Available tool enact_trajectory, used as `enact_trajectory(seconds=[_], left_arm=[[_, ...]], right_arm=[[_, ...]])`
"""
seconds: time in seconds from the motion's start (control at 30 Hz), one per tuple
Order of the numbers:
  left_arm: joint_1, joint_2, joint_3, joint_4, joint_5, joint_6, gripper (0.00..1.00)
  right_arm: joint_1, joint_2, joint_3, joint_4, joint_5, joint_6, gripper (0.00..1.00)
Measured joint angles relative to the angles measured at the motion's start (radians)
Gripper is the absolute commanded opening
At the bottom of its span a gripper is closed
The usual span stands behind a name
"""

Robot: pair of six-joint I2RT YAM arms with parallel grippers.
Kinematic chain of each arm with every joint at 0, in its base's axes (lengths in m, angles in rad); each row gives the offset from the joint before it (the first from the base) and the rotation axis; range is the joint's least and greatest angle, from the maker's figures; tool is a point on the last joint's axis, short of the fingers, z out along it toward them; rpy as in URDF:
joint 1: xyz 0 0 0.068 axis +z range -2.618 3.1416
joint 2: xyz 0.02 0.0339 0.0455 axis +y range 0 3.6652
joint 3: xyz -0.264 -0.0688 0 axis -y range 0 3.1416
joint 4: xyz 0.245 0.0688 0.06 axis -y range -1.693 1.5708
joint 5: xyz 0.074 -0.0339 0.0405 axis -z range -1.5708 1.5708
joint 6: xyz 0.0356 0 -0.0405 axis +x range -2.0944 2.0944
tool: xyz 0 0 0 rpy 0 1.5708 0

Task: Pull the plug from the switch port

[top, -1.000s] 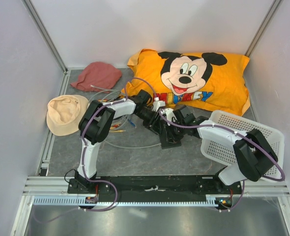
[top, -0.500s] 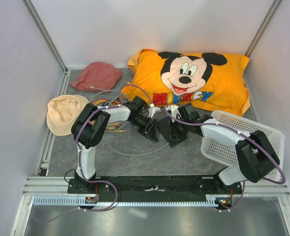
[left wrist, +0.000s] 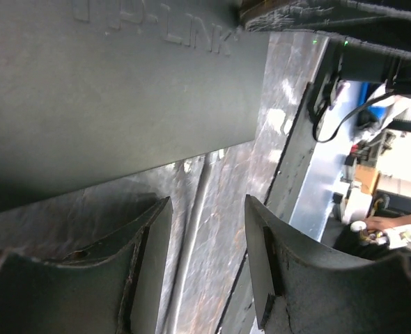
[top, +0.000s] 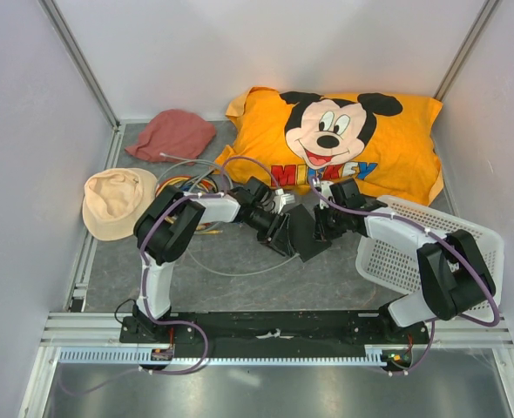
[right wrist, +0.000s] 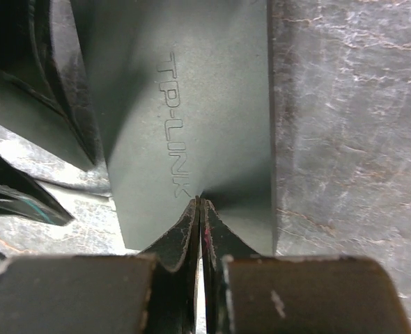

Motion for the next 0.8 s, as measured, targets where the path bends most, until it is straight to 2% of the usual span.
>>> enact_trajectory(seconds=[0.43,0.8], left_arm=[[-0.008,-0.044,-0.196,0.393,-0.024,-0.339,0.52],[-0.034,0.018,-0.189,0.550,-0.021,-0.436,0.43]], right_arm=[[0.000,0.010,-0.030,0.065,-0.063,0.070,0.07],[-0.002,0.030,-0.029,0.095,-0.097,0.079,0.08]])
